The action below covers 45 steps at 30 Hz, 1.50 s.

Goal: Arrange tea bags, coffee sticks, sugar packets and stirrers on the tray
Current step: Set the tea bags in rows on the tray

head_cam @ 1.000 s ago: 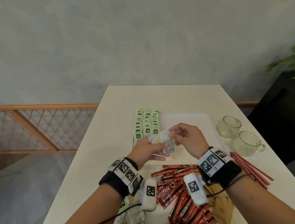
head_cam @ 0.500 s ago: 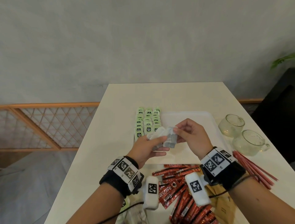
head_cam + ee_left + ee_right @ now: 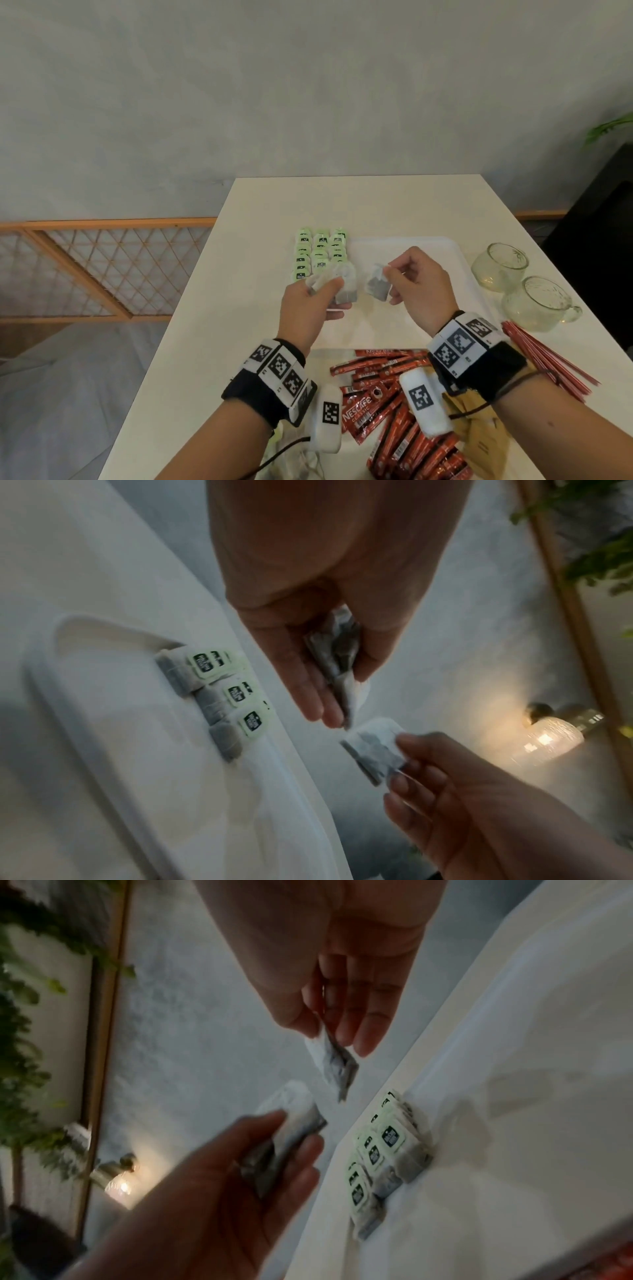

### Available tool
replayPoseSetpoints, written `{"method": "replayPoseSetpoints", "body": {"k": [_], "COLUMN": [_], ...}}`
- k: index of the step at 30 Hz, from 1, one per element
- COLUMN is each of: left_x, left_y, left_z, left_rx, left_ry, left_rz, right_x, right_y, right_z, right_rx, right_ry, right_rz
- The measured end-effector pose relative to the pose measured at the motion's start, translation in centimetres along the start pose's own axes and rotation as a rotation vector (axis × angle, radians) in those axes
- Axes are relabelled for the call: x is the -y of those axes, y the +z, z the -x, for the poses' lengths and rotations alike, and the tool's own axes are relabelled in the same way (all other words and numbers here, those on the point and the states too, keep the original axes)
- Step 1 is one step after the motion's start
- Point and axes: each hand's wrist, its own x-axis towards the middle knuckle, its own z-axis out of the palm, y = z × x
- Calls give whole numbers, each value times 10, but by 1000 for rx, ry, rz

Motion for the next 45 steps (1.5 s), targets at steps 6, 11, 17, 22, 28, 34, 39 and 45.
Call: {"method": "replayPoseSetpoints", "body": {"k": [6,11,17,22,28,34,39,45], "left_x": [-5,-6,-6,6,31,34,31,34], "left_y": [17,14,5,-19,-52,-65,-71,-78], "left_z": [2,-2,-6,-9,-6,-23,-33,-33], "left_rx": [37,119,83,105,-75,-120,-102,-99], "left_ry": [181,136,88,-29,-166,-237,-249,-275], "left_rz": [-290,-260,-211,-137,-23,23,14,36], "right_x": [11,16,8,-2,-23,-27,-28,-33], "right_y": [15,14,19,38,65,84,97,110], "right_z": [9,5,-6,-11,-8,-27,-47,-56], "right_rx": [114,184,224,353,507,440,342,259], "right_ry": [-35,24,-30,77,192,174,130,125], "right_rz": [-26,-166,38,-18,140,300,325,343]}}
